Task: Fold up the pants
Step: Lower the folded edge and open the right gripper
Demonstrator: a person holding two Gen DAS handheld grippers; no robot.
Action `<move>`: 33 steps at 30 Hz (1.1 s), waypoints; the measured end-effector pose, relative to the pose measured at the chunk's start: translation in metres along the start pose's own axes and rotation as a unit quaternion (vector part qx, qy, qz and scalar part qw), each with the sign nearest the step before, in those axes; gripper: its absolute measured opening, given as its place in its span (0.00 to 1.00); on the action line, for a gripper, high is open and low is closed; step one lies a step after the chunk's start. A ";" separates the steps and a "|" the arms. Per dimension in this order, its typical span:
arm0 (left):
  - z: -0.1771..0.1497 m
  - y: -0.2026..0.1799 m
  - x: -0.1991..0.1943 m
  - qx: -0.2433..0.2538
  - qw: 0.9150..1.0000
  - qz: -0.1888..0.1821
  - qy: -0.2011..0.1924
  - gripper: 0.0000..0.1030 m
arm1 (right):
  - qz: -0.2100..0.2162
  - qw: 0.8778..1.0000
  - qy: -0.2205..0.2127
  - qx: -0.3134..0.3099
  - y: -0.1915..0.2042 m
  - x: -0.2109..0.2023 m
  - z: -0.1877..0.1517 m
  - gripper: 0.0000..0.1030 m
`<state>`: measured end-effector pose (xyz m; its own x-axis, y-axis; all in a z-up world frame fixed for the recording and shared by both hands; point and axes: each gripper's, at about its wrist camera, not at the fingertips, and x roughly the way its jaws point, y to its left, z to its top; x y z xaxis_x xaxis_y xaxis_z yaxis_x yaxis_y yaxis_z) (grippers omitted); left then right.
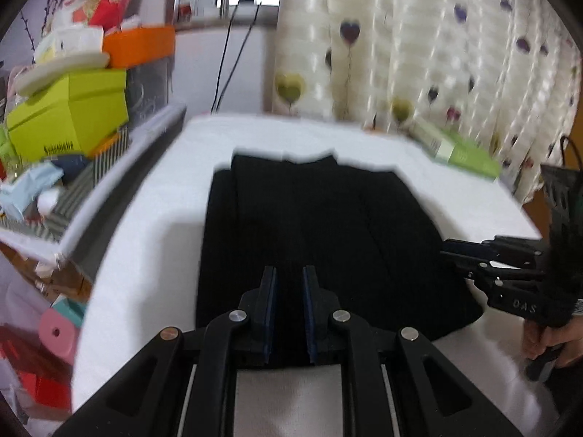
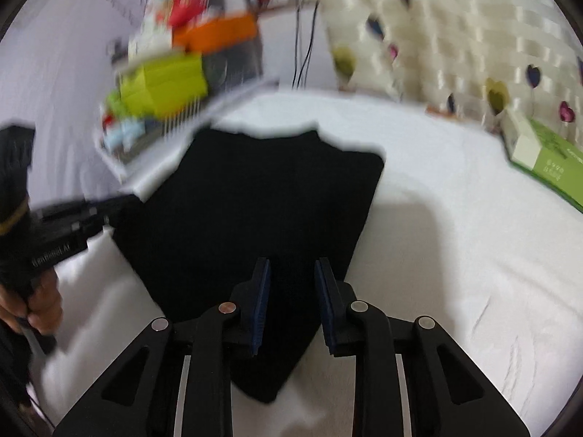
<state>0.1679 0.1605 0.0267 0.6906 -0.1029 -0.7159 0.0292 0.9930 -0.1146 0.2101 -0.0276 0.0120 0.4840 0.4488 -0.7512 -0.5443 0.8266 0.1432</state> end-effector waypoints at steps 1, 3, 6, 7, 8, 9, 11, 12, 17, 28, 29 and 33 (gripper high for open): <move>-0.002 -0.003 0.002 0.007 1.000 0.011 -0.004 0.15 | -0.007 1.000 -0.015 -0.013 0.002 -0.003 -0.003 0.25; -0.001 -0.008 -0.004 0.008 0.999 0.032 -0.005 0.15 | -0.021 1.000 -0.004 -0.011 0.003 -0.007 -0.003 0.25; -0.003 -0.019 -0.023 0.008 0.999 0.030 -0.018 0.15 | -0.002 1.000 -0.025 -0.012 0.010 -0.028 -0.006 0.25; -0.005 -0.027 -0.029 0.019 0.999 0.038 -0.026 0.15 | -0.002 0.999 -0.034 -0.022 0.016 -0.033 -0.008 0.25; -0.007 -0.034 -0.031 0.028 0.998 0.041 -0.031 0.15 | -0.005 0.999 -0.037 -0.029 0.021 -0.035 -0.011 0.25; -0.009 -0.041 -0.031 0.036 0.998 0.040 -0.030 0.15 | -0.004 0.999 -0.031 -0.030 0.024 -0.032 -0.013 0.25; -0.016 -0.053 -0.021 0.051 0.998 0.037 -0.012 0.16 | -0.006 1.000 -0.007 -0.029 0.028 -0.019 -0.017 0.25; -0.021 -0.058 -0.012 0.062 0.997 0.042 0.000 0.15 | -0.008 1.000 -0.001 -0.029 0.028 -0.014 -0.020 0.26; -0.030 -0.061 -0.021 0.046 0.998 0.046 -0.001 0.15 | -0.010 1.000 -0.021 -0.011 0.026 -0.037 -0.026 0.27; -0.056 -0.076 -0.073 0.023 0.998 0.062 -0.020 0.16 | -0.005 0.998 -0.038 -0.042 0.062 -0.079 -0.064 0.42; -0.059 -0.076 -0.076 0.021 0.998 0.060 -0.021 0.16 | -0.005 0.998 -0.040 -0.041 0.063 -0.081 -0.067 0.42; -0.069 -0.077 -0.084 0.014 0.998 0.064 -0.021 0.16 | -0.008 0.999 -0.036 -0.039 0.069 -0.087 -0.076 0.42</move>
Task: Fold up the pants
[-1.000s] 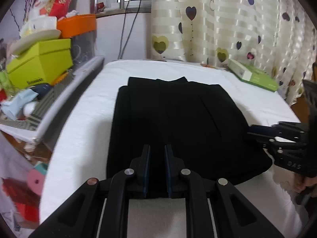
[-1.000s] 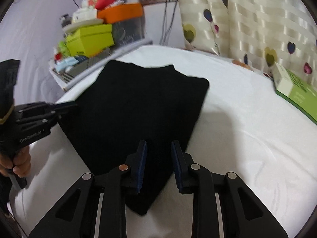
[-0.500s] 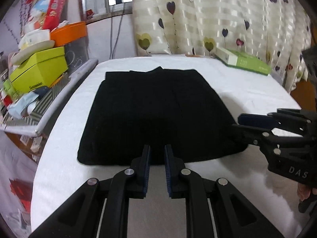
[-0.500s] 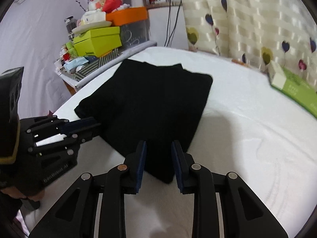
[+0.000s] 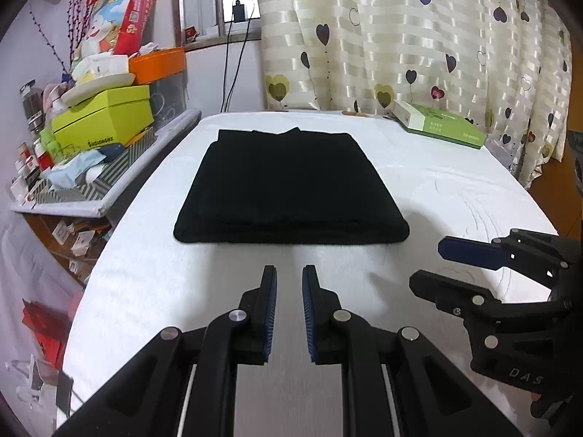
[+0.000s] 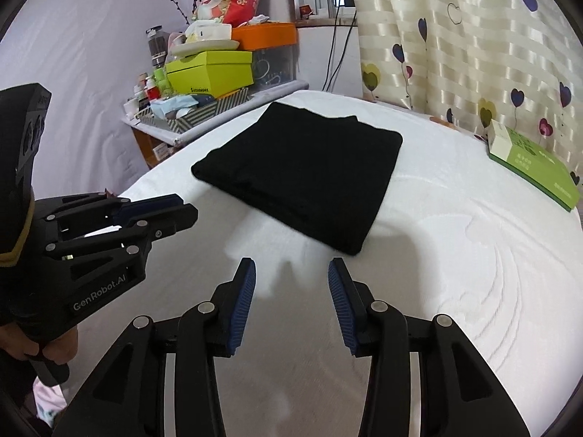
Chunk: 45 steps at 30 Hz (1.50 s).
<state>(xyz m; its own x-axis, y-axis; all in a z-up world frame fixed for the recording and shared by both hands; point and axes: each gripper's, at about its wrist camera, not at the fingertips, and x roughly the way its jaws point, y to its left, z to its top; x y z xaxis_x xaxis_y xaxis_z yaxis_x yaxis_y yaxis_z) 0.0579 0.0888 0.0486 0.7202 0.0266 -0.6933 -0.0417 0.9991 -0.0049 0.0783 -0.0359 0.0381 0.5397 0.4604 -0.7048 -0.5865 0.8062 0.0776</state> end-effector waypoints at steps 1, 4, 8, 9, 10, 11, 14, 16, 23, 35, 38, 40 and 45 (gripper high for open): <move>-0.003 0.000 -0.001 -0.001 1.000 0.001 0.000 0.16 | -0.001 1.000 0.001 -0.003 0.002 -0.001 -0.002 0.42; -0.007 0.000 -0.001 0.003 1.000 0.005 0.003 0.19 | -0.007 1.000 0.006 -0.012 0.007 0.001 -0.007 0.42; -0.012 0.001 0.006 0.003 1.000 0.014 0.011 0.19 | -0.012 1.000 0.012 -0.012 0.007 0.006 -0.012 0.42; -0.013 0.002 0.007 0.002 1.000 0.015 0.014 0.19 | -0.013 1.000 0.014 -0.012 0.007 0.007 -0.013 0.42; -0.014 0.002 0.010 0.001 1.000 0.015 0.020 0.19 | -0.015 1.000 0.017 -0.012 0.006 0.009 -0.014 0.42; -0.016 0.003 0.013 0.001 1.000 0.015 0.023 0.19 | -0.017 1.000 0.018 -0.012 0.007 0.010 -0.015 0.42; -0.019 0.005 0.020 0.000 0.999 0.018 0.033 0.19 | -0.019 0.999 0.027 -0.012 0.005 0.016 -0.017 0.42; -0.023 0.007 0.024 -0.002 0.999 0.023 0.040 0.19 | -0.026 0.999 0.033 -0.015 0.006 0.021 -0.019 0.42; -0.027 0.009 0.030 -0.003 0.998 0.019 0.052 0.22 | -0.032 0.998 0.051 -0.018 0.006 0.029 -0.023 0.43; -0.028 0.006 0.031 0.004 0.998 0.028 0.054 0.24 | -0.034 0.998 0.053 -0.020 0.007 0.030 -0.023 0.44; -0.028 0.006 0.031 0.003 0.998 0.028 0.055 0.24 | -0.034 0.998 0.053 -0.020 0.008 0.029 -0.023 0.44; -0.028 0.006 0.031 0.004 0.998 0.028 0.054 0.24 | -0.035 0.998 0.053 -0.020 0.007 0.029 -0.023 0.44; -0.028 0.004 0.031 0.008 0.998 0.033 0.055 0.24 | -0.035 0.998 0.053 -0.020 0.007 0.030 -0.023 0.44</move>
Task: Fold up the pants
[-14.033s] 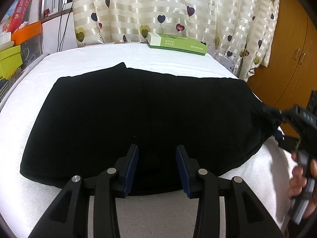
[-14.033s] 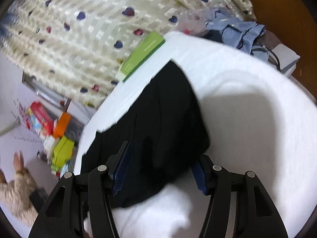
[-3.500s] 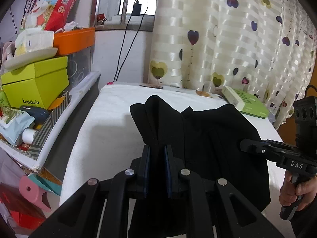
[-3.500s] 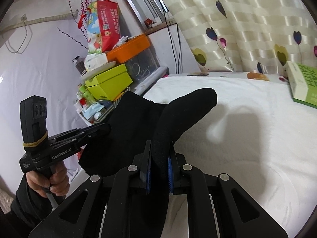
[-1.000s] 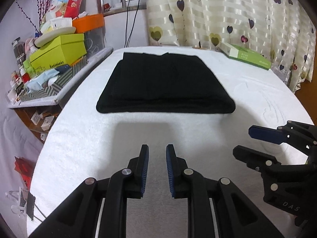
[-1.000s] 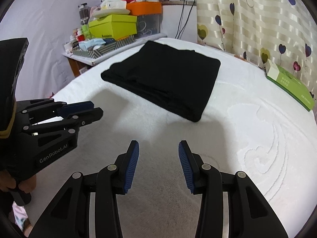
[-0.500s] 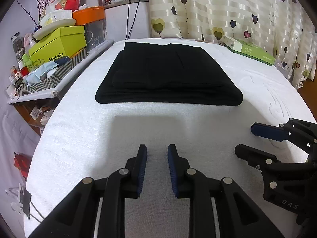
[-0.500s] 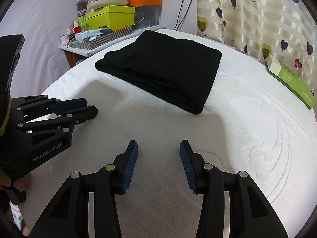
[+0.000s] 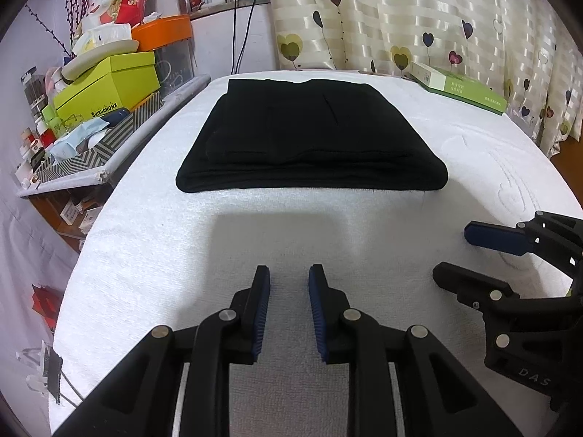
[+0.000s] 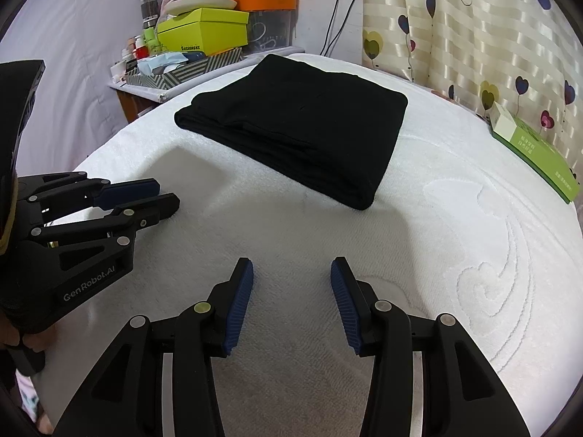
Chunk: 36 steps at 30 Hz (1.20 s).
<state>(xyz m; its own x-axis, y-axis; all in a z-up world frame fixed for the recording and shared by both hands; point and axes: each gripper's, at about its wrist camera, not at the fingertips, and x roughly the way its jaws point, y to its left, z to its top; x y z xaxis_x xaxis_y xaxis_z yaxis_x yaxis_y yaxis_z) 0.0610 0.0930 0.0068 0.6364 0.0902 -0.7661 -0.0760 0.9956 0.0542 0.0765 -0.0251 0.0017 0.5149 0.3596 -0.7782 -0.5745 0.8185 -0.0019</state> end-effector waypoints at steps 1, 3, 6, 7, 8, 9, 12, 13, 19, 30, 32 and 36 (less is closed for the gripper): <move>0.000 0.000 0.000 0.001 1.000 0.001 0.000 0.24 | 0.000 1.000 0.000 0.000 0.000 0.000 0.000 0.44; 0.000 0.000 0.000 0.002 1.000 0.003 0.000 0.24 | 0.000 1.000 0.000 0.000 0.000 0.000 0.000 0.44; 0.000 -0.001 0.000 0.004 1.000 0.006 0.000 0.24 | 0.000 1.000 0.000 0.000 0.000 0.000 0.000 0.44; 0.000 -0.002 0.000 0.005 1.000 0.006 0.000 0.24 | 0.000 1.000 0.000 0.000 0.000 0.000 0.000 0.44; 0.000 -0.002 0.000 0.005 1.000 0.007 0.000 0.24 | 0.000 1.000 0.000 0.000 0.000 0.000 0.000 0.44; 0.000 -0.002 0.000 0.006 1.000 0.008 0.000 0.24 | 0.000 1.000 0.000 0.000 0.000 0.000 0.000 0.44; 0.000 -0.002 0.000 0.007 1.000 0.009 0.000 0.24 | 0.000 1.000 0.000 0.000 0.001 0.000 0.000 0.44; 0.000 -0.002 0.000 0.006 1.000 0.008 0.000 0.24 | 0.000 1.000 0.000 0.000 0.001 0.000 0.000 0.44; 0.000 -0.002 0.000 0.005 1.000 0.011 0.000 0.26 | 0.000 1.000 0.000 0.000 0.001 0.000 0.000 0.44; 0.000 0.000 0.000 0.000 1.000 0.009 0.000 0.28 | 0.000 1.000 0.000 0.000 0.001 0.000 0.000 0.44; 0.000 0.001 0.000 0.000 1.000 0.009 0.000 0.28 | 0.000 1.000 0.000 0.000 0.000 0.000 0.000 0.44; 0.000 0.000 0.000 0.000 1.000 0.009 0.000 0.28 | 0.000 1.000 0.000 0.000 0.000 0.000 0.000 0.44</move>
